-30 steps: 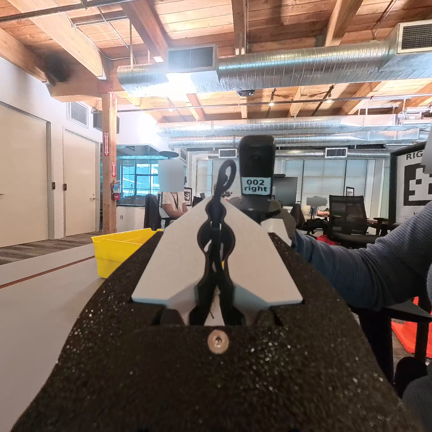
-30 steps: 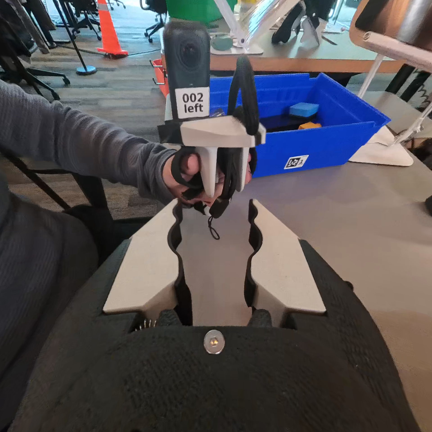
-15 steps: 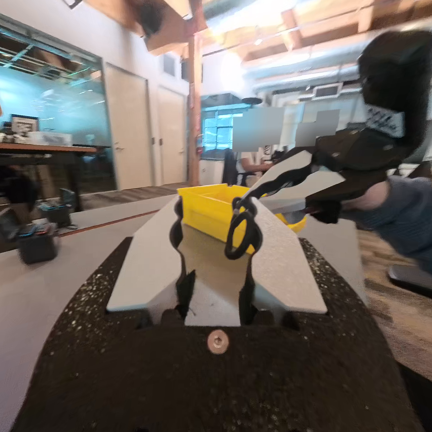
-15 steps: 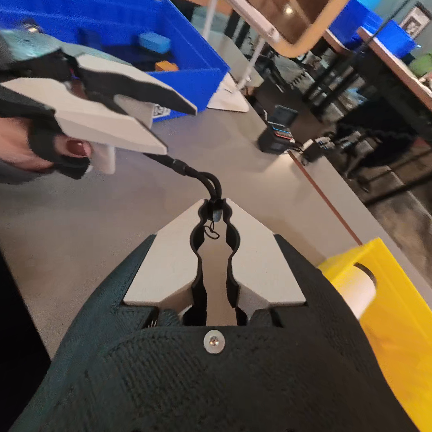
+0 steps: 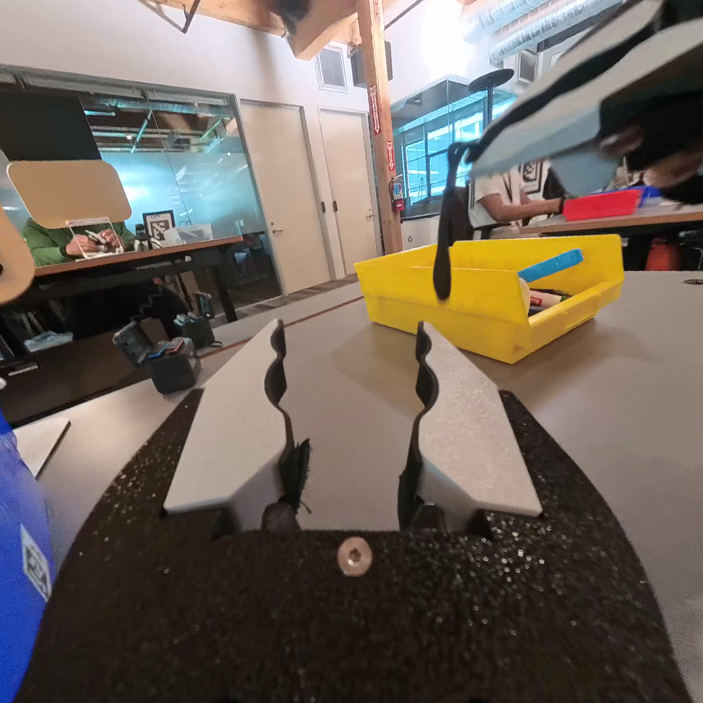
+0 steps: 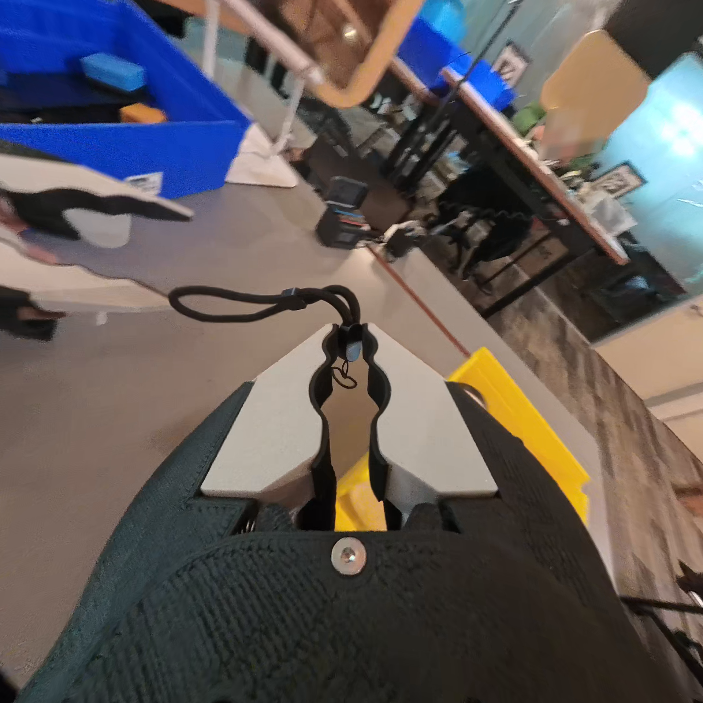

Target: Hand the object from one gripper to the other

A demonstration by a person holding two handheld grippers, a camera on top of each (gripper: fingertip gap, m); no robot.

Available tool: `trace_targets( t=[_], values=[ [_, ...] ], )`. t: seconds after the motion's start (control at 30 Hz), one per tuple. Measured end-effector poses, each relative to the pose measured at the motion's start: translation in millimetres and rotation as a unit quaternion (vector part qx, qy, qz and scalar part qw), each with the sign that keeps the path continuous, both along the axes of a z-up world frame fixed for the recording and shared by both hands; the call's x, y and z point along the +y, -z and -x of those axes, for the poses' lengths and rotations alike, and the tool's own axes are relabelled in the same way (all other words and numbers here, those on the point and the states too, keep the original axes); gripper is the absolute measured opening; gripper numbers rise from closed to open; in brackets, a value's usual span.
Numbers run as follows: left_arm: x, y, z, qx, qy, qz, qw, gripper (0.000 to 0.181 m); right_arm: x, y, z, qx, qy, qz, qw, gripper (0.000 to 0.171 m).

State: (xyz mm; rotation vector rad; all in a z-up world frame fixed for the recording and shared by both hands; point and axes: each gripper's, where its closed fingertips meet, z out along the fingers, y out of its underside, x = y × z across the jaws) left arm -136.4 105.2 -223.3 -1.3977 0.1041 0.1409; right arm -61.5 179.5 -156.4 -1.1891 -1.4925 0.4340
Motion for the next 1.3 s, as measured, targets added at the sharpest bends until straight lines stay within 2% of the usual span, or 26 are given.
trace_targets(
  t=[0.17,0.23,0.33,0.43,0.53,0.57,0.67,0.8,0.9,0.97,1.03,1.17,1.23,1.3],
  values=[
    [1,0,5,-0.023,0.002,-0.001,1.0,0.066,75,-49,-58,0.095,0.137,-0.028,0.986,0.01],
    [2,2,4,-0.027,0.007,0.004,1.0,0.065,112,-54,-90,0.106,0.211,-0.042,0.971,0.01],
    [3,3,1,-0.019,0.011,0.006,1.0,0.063,155,-38,-125,0.089,0.285,-0.033,0.954,0.01],
    [4,4,-3,-0.005,0.016,0.011,1.0,0.061,171,-3,-128,0.05,0.29,0.035,0.955,0.016],
    [6,6,-8,0.008,0.021,0.017,1.0,0.06,167,15,-114,0.041,0.26,0.102,0.959,0.055],
    [6,6,-9,0.011,0.023,0.019,0.999,0.06,163,15,-108,0.046,0.247,0.11,0.962,0.062],
    [7,1,-13,0.014,0.025,0.019,0.999,0.057,143,-2,-90,0.083,0.19,0.115,0.971,0.063],
    [4,-40,-14,0.011,0.027,-0.004,1.0,0.054,112,-22,-73,0.117,0.12,0.128,0.978,0.062],
    [-11,-67,8,0.045,-0.024,0.013,0.999,0.05,96,-30,-68,0.116,0.091,0.116,0.982,0.059],
    [-24,-72,39,0.05,-0.07,0.064,0.994,0.05,88,-33,-66,0.114,0.077,0.107,0.985,0.053],
    [-40,-62,74,0.019,-0.103,0.161,0.981,0.054,82,-34,-63,0.108,0.07,0.1,0.987,0.051],
    [-96,-14,117,-0.109,-0.104,0.381,0.912,0.055,74,-33,-59,0.096,0.058,0.093,0.989,0.048],
    [-126,0,135,-0.132,-0.129,0.428,0.885,0.054,71,-34,-58,0.094,0.054,0.092,0.99,0.047],
    [-151,11,154,-0.134,-0.161,0.46,0.863,0.046,68,-34,-56,0.092,0.049,0.093,0.99,0.047]
  ],
)
